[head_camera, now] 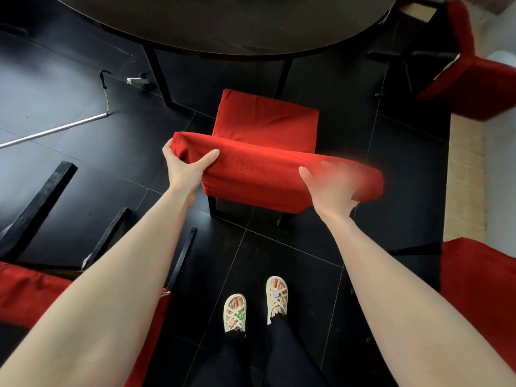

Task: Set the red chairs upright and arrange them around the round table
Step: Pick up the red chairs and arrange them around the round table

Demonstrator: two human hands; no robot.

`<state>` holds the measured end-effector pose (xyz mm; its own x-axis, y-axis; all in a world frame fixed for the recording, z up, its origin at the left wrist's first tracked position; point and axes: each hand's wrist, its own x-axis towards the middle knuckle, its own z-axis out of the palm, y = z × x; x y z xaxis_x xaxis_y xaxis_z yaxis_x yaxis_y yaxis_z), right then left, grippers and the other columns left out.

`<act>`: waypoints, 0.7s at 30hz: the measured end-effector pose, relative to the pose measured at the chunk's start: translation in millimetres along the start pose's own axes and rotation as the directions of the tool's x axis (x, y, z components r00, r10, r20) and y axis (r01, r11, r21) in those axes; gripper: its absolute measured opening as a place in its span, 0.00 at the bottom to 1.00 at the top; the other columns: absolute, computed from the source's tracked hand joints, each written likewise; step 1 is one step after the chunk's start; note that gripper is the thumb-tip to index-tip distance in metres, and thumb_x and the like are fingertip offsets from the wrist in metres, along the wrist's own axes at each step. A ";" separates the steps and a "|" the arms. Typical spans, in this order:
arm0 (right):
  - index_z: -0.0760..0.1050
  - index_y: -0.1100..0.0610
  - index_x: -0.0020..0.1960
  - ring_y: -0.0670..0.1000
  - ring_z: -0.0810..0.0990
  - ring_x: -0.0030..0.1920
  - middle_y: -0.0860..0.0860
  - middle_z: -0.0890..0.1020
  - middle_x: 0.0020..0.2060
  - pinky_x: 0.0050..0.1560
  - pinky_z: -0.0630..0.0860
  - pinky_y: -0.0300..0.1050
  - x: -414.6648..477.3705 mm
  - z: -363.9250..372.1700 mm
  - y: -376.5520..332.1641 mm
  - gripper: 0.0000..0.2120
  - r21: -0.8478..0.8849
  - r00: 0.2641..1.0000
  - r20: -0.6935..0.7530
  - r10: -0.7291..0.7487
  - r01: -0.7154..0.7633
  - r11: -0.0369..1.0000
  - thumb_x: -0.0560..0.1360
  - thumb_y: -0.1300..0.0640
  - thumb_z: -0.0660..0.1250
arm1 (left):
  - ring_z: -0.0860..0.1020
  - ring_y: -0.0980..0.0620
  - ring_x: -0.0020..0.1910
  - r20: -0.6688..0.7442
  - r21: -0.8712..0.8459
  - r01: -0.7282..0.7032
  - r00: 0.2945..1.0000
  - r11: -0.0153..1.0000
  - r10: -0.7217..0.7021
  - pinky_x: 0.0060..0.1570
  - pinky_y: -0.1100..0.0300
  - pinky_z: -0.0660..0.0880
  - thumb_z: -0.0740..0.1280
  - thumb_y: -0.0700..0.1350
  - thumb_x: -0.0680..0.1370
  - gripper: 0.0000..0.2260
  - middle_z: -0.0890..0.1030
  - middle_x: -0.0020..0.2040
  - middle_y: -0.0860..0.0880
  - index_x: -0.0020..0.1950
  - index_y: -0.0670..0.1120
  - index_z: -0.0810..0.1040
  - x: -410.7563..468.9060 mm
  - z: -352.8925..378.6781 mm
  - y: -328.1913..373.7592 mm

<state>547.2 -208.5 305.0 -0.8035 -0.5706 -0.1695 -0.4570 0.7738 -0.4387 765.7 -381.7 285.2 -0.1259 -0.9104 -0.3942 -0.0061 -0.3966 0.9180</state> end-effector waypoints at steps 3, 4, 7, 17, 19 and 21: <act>0.65 0.44 0.72 0.53 0.42 0.77 0.50 0.57 0.76 0.67 0.50 0.77 0.6 0.1 -0.7 0.34 -0.002 1.000 0.001 0.003 -0.003 1.000 0.73 0.26 0.55 | 0.74 0.51 0.64 -0.019 0.035 -0.002 1.000 0.999 0.002 0.61 0.48 0.76 0.82 0.49 0.63 0.44 0.71 0.66 0.50 0.72 0.53 0.60 -0.7 0.0 0.4; 0.65 0.44 0.73 0.53 0.42 0.78 0.50 0.56 0.76 0.68 0.50 0.77 1.7 -0.4 -1.2 0.34 -0.002 1.000 0.009 0.005 -0.005 1.000 0.73 0.27 0.56 | 0.73 0.51 0.64 -0.031 0.057 -0.007 0.999 0.998 0.008 0.62 0.49 0.75 0.82 0.50 0.64 0.45 0.70 0.67 0.49 0.73 0.52 0.59 -1.4 0.8 0.5; 0.63 0.44 0.74 0.53 0.40 0.78 0.50 0.54 0.77 0.68 0.46 0.77 1.8 -4.5 -3.0 0.35 0.017 0.998 0.051 0.026 -0.027 0.999 0.73 0.27 0.56 | 0.71 0.52 0.66 -0.058 0.140 -0.021 0.998 0.990 0.029 0.62 0.59 0.71 0.81 0.51 0.64 0.47 0.68 0.70 0.49 0.76 0.50 0.57 -7.9 1.2 2.5; 0.63 0.46 0.76 0.55 0.52 0.78 0.49 0.61 0.77 0.71 0.41 0.72 -7.4 -44.0 -15.2 0.34 0.207 0.998 0.007 0.069 -0.069 0.976 0.75 0.31 0.59 | 0.65 0.50 0.72 -0.086 0.319 -0.094 0.988 0.943 0.127 0.69 0.56 0.64 0.78 0.56 0.67 0.43 0.64 0.74 0.49 0.76 0.48 0.61 -32.6 12.5 43.5; 0.64 0.47 0.75 0.55 0.56 0.77 0.49 0.63 0.76 0.74 0.45 0.69 -10.8 -58.5 -14.8 0.33 0.271 0.998 -0.026 0.058 -0.049 0.961 0.75 0.32 0.60 | 0.63 0.48 0.73 -0.057 0.340 -0.126 0.986 0.932 0.155 0.72 0.51 0.63 0.78 0.58 0.67 0.43 0.65 0.73 0.49 0.76 0.49 0.63 -40.3 22.6 53.1; 0.66 0.49 0.75 0.54 0.60 0.76 0.50 0.65 0.75 0.74 0.53 0.65 -13.0 -72.1 -13.6 0.33 0.339 0.997 -0.058 0.044 -0.021 0.940 0.76 0.34 0.62 | 0.63 0.48 0.74 -0.013 0.327 -0.155 0.986 0.932 0.169 0.72 0.51 0.62 0.78 0.58 0.67 0.41 0.67 0.73 0.50 0.75 0.49 0.64 -47.7 35.9 60.9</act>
<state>536.5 -191.7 376.8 -0.8437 -0.5191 -0.1366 -0.2831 0.6465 -0.7084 735.8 -358.3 361.4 -0.1119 -0.9657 -0.2342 -0.3103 -0.1900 0.9315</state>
